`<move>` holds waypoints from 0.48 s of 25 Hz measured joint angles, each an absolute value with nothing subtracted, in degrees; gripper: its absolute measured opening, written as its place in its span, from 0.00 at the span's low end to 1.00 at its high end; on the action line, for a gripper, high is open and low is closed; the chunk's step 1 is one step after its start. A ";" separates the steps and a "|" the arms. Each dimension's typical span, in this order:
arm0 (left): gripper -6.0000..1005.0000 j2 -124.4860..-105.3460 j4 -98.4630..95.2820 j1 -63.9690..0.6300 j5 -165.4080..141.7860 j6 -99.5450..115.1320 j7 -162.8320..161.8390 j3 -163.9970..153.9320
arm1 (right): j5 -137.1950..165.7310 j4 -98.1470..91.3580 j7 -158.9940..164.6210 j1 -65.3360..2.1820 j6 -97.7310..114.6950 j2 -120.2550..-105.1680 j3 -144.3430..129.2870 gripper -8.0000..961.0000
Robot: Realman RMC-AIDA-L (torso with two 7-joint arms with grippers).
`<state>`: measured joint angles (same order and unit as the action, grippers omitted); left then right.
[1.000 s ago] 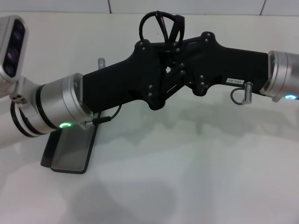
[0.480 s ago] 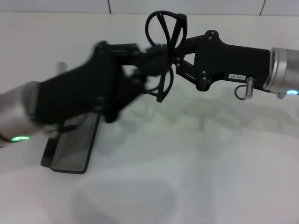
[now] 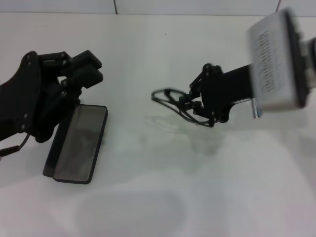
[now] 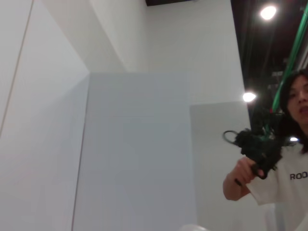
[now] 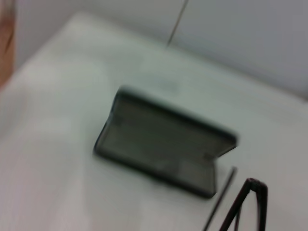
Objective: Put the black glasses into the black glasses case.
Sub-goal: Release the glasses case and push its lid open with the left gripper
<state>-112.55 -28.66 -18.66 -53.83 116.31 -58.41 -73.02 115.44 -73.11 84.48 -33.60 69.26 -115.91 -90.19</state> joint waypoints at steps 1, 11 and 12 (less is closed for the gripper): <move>0.15 -112.66 -28.70 -18.28 -53.82 116.31 -58.31 -72.87 | 117.86 -73.36 84.63 -34.48 68.74 -115.93 -91.45 0.10; 0.17 -113.66 -27.77 -15.60 -54.80 115.76 -58.25 -68.73 | 134.02 -71.51 85.06 -40.91 50.58 -116.18 -111.65 0.10; 0.17 -113.74 -27.60 -15.37 -55.18 115.37 -58.24 -67.94 | 133.96 -71.46 85.07 -40.91 50.00 -116.17 -111.74 0.10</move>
